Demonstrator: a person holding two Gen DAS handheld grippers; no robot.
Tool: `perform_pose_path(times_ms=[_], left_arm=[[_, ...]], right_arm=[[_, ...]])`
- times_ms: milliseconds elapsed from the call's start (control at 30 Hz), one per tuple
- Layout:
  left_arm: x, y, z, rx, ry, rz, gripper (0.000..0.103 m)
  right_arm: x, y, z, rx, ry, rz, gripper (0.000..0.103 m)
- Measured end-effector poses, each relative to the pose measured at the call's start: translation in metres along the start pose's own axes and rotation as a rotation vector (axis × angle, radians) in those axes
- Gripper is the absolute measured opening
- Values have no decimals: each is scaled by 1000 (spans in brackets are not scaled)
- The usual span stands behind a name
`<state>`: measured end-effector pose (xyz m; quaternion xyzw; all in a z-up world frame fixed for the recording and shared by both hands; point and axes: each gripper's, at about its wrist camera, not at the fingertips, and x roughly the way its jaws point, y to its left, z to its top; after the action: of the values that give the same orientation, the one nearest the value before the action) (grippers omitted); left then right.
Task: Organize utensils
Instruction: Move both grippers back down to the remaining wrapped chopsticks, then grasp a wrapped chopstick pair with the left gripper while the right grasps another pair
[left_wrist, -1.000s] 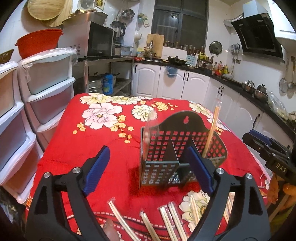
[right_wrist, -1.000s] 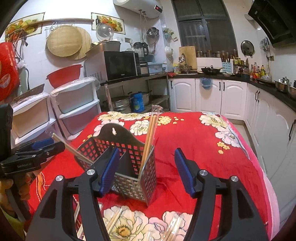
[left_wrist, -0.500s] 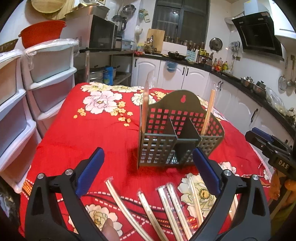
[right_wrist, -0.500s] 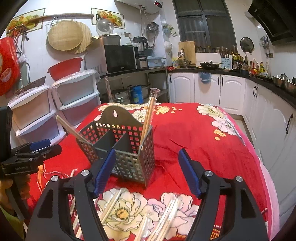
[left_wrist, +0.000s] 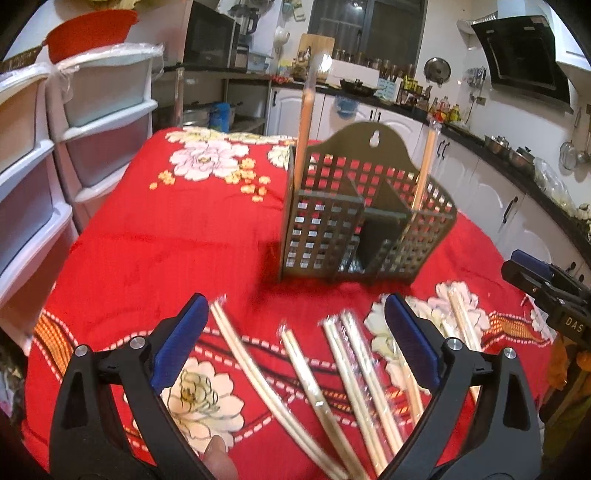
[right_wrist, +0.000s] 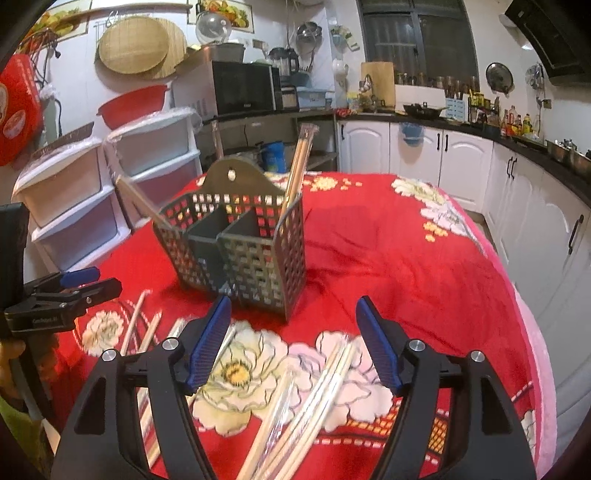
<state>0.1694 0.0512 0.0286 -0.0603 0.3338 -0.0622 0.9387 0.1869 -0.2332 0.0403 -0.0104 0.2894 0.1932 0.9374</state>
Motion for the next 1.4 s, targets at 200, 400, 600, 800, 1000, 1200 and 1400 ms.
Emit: perform_pose_path(times_ms=[200,400,600,800,1000,1200,1400], left_arm=[[6,10,-17,-11,43,9,88],[8,17,-31,-23,76,19,87],[15,26,-40,-56,116,10,85],[27,31,-42,-87,160,-26,64],[47,42,-39,-139,212,-42,49],[60,49,-29,-165,227,-32,48],[71,55,-18,-171,242,-16,47]], right_arm=[[4,5,-13,-18,42,14,67],[12,10,-26,-25,91,32,67],[23,13,-36,-30,140,53,66],[36,12,-43,-28,198,61,58],[52,10,-45,-24,253,77,49],[76,10,-45,-22,327,72,44],[90,9,-42,-19,361,59,41]])
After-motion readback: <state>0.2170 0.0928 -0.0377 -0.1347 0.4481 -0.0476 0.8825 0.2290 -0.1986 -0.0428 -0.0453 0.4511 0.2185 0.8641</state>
